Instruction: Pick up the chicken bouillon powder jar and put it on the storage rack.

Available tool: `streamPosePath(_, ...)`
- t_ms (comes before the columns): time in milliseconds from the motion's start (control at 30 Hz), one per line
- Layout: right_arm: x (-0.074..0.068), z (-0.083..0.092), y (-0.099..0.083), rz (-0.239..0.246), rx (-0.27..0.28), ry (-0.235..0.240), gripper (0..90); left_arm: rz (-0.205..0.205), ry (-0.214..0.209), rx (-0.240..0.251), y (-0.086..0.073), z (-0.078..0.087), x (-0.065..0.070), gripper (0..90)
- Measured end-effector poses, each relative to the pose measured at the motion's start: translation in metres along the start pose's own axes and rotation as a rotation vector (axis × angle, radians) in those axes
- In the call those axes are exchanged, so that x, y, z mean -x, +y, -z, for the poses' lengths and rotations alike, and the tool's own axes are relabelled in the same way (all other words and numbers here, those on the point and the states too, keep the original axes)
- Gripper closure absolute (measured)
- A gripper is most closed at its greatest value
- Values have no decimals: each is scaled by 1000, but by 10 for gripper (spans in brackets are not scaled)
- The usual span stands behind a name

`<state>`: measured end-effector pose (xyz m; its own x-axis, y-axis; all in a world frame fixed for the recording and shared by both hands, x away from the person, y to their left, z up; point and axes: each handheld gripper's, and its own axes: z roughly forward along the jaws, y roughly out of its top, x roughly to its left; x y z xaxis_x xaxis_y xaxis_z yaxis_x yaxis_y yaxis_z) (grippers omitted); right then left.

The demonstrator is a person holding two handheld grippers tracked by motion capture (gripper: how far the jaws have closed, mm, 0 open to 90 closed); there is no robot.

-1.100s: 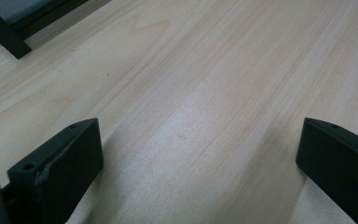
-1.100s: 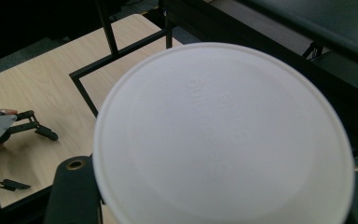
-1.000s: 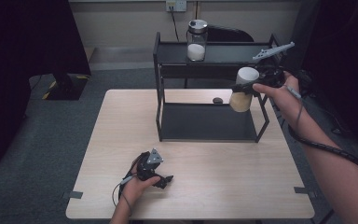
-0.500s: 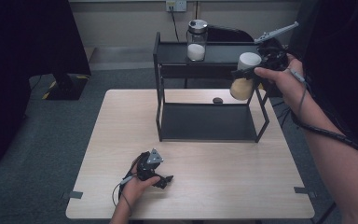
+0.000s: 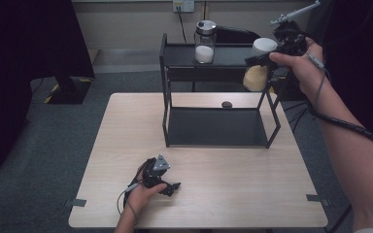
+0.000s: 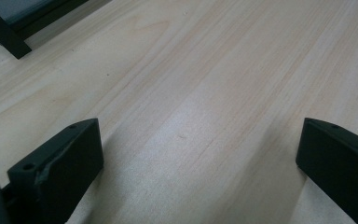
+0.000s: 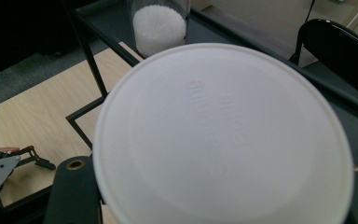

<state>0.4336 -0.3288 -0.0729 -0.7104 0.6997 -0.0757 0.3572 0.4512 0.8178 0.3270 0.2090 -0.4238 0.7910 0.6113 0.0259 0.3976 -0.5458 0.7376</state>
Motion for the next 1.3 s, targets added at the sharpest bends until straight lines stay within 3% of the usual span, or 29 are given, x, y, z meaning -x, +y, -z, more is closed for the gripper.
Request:
streamPosePath(433, 4, 12, 28, -28, 17, -22, 341, 0, 0, 0, 0, 0, 0, 0)
streamPosePath(733, 6, 14, 43, -54, 32, -72, 341, 0, 0, 1, 0, 0, 0, 0)
streamPosePath(1100, 11, -7, 55, -92, 37, -161, 341, 0, 0, 0, 0, 0, 0, 0)
streamPosePath(1300, 17, -22, 61, -95, 34, -169, 341, -2, 0, 0, 0, 0, 0, 0)
